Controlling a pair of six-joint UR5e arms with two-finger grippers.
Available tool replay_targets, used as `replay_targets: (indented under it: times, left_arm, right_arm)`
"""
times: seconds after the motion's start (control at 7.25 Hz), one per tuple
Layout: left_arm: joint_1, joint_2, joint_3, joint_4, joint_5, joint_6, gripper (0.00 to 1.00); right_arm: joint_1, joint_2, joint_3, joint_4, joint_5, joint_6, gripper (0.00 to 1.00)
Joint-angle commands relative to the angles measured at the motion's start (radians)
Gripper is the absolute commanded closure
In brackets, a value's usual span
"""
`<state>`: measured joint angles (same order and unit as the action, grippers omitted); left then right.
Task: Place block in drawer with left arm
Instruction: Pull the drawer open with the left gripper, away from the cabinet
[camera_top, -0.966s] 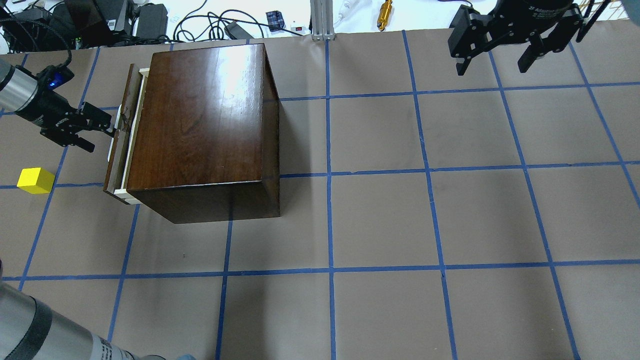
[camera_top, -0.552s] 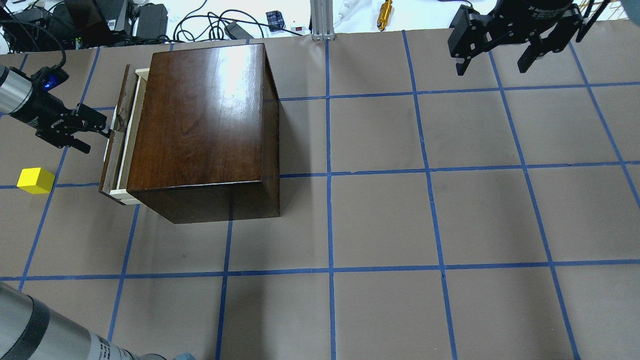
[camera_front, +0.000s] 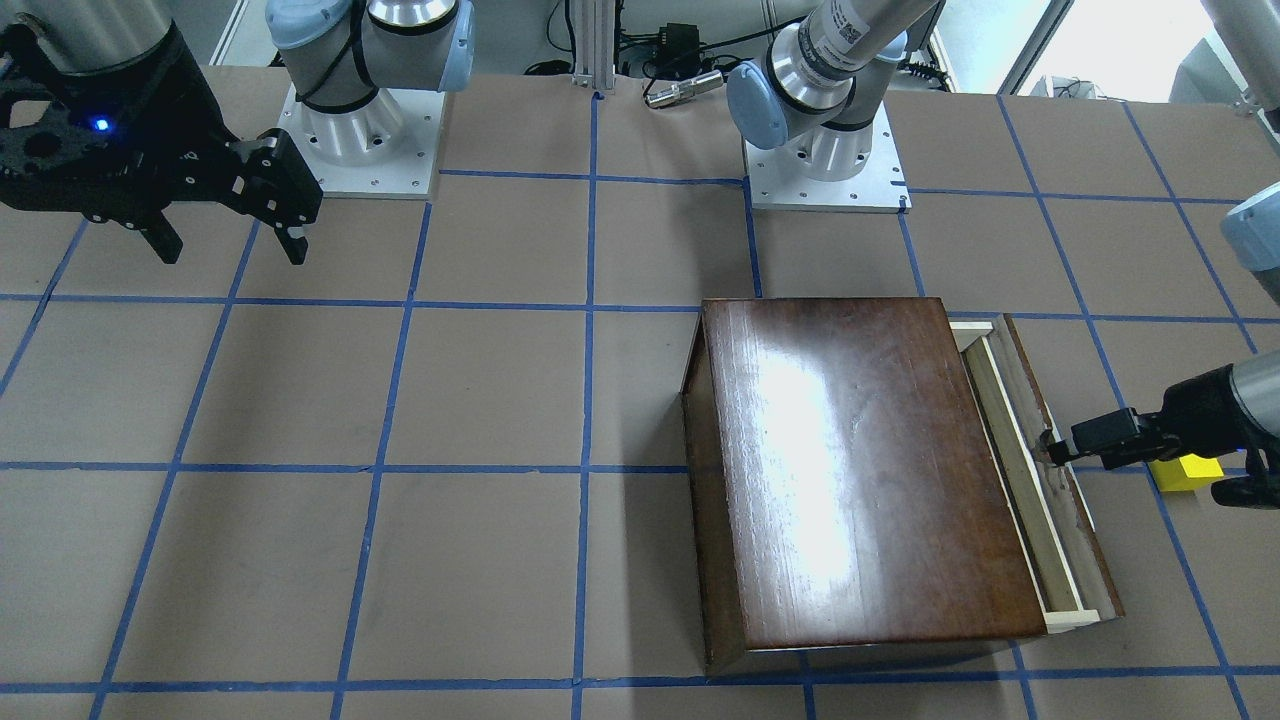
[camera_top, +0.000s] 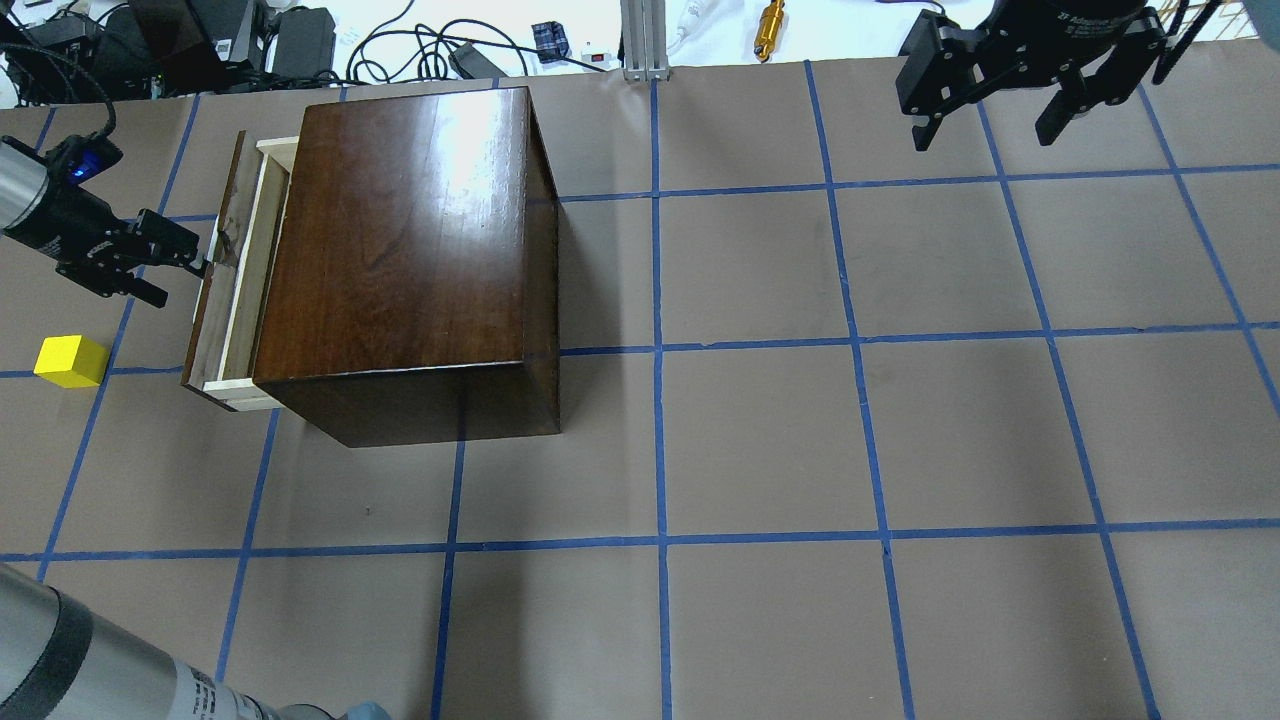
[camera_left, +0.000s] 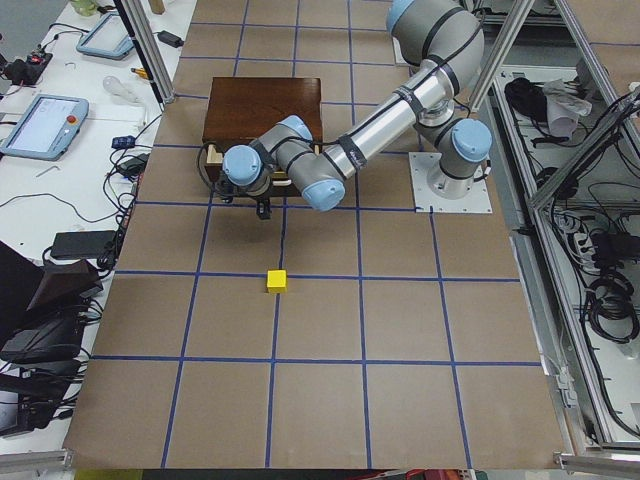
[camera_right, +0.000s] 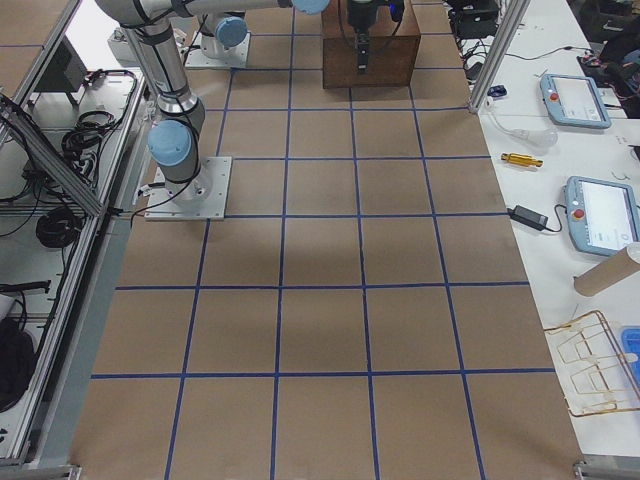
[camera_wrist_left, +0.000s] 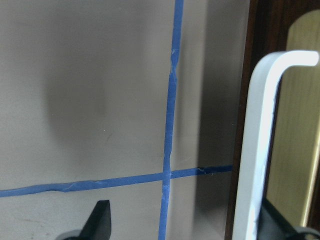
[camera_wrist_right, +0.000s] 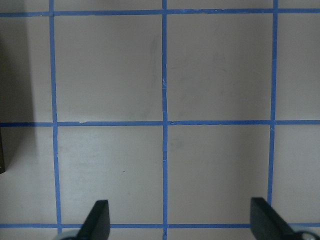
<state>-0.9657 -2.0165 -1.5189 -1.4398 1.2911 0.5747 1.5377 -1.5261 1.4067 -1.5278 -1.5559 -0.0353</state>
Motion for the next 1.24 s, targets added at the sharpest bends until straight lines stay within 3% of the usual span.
replay_targets:
  times: [0.0,1.1]
  left_arm:
    - [0.005,-0.001,-0.001,0.001,0.004,0.007,0.00]
    - [0.050,-0.002,0.005,-0.001,0.000,0.027,0.00]
  right_arm:
    - [-0.001,0.001,0.000,0.000,0.000,0.000,0.00]
    - [0.001,0.001,0.000,0.000,0.000,0.000,0.00]
